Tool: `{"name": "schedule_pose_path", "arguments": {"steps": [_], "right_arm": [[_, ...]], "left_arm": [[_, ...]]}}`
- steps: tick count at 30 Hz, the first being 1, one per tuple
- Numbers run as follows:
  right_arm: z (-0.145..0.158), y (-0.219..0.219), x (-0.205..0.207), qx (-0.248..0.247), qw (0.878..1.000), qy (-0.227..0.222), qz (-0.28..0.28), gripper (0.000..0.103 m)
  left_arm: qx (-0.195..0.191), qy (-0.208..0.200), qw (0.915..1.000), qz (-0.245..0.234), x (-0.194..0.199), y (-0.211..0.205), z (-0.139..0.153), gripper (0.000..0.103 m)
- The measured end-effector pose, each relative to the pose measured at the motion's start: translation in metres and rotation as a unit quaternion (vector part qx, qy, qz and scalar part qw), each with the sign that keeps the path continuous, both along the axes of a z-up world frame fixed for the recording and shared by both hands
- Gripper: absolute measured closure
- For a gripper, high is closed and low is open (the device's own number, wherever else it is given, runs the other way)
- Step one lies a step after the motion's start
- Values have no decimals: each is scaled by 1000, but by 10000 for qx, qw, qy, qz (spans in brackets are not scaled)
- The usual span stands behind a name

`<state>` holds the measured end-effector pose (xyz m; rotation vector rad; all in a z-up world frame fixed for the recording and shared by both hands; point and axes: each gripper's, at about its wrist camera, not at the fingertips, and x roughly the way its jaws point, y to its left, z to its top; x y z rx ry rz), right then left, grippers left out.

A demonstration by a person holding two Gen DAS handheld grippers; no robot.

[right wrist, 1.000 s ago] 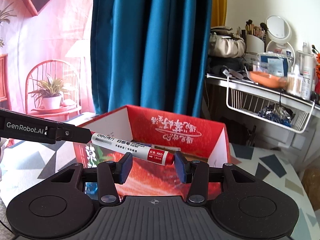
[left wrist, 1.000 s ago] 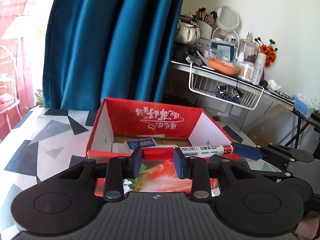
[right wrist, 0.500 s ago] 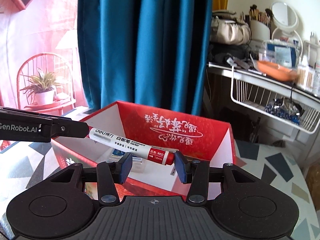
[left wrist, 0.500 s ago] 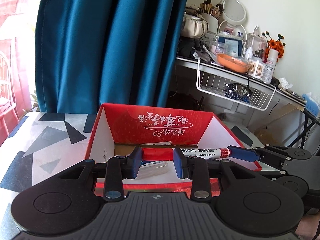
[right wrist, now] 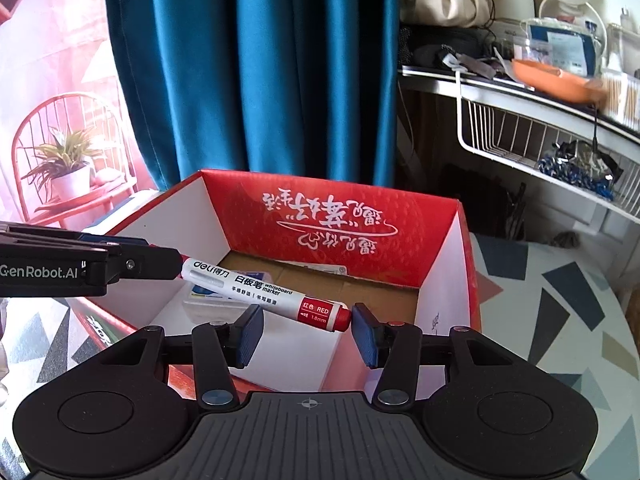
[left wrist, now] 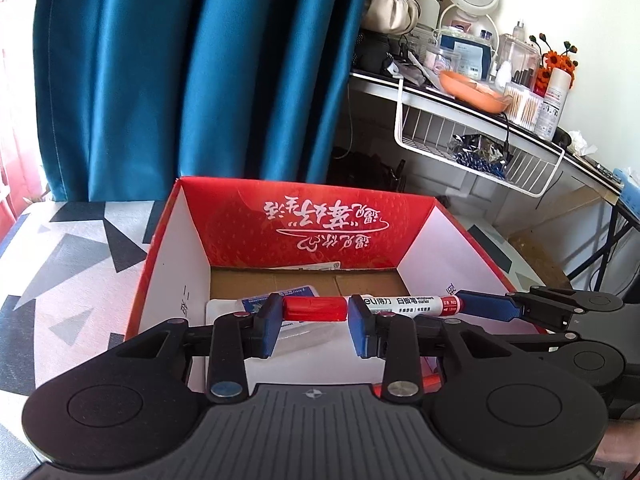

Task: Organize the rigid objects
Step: 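Lower the red marker into the box and open the left gripper, then withdraw the left gripper and move it to the black checkered marker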

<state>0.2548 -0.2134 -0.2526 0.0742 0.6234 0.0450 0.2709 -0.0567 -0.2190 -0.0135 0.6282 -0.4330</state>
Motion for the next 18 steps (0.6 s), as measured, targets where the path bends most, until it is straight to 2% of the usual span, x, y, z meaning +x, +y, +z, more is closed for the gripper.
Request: {"name": "schedule_pose_path", "arguments": {"steps": [2,4,8,9,11,13,18], "right_arm": [[-2,-2,1,61,10000,31,-24,56],[-2,-3,2,87,9999,60,-18,53],[-1,0,-1,-2,10000,-32,52,51],[-1,1,-2,-73,9999,-52,57,47],[-1,4,-4,-180,9998,-106,54,42],[1,4,-10,-194,9995,-244,27,41],[10,1,-36,-25,9969,-754,-225,25]], "left_arm": [[46,18,10000,-62,0,-1,-2,63],[-4,26,9999,-168,0,0,-2,54],[-89,-45,9997,-219,-3,3,0,44],[-100,-52,9997,-209,-3,3,2,40],[-120,-90,9998,-122,-9,6,7,31],[-165,-268,9994,-133,-19,11,12,16],[-88,-445,9990,28,-42,22,15,12]]}}
